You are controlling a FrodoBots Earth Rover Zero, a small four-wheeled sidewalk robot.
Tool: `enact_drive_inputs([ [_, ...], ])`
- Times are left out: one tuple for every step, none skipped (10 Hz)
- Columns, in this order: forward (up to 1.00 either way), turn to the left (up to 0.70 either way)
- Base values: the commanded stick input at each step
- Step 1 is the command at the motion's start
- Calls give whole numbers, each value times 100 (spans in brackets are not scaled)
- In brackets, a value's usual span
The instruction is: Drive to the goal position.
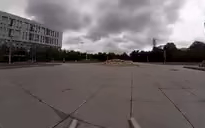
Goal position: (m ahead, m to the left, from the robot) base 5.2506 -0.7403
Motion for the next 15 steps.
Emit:
enact_drive_inputs([
  [100, 0],
  [100, 0],
  [100, 0],
  [100, 0],
  [100, 0],
  [100, 0],
  [100, 0],
  [100, 0],
  [100, 0],
  [100, 0],
  [100, 0],
  [100, 0],
  [100, 0],
  [100, 0],
  [100, 0],
])
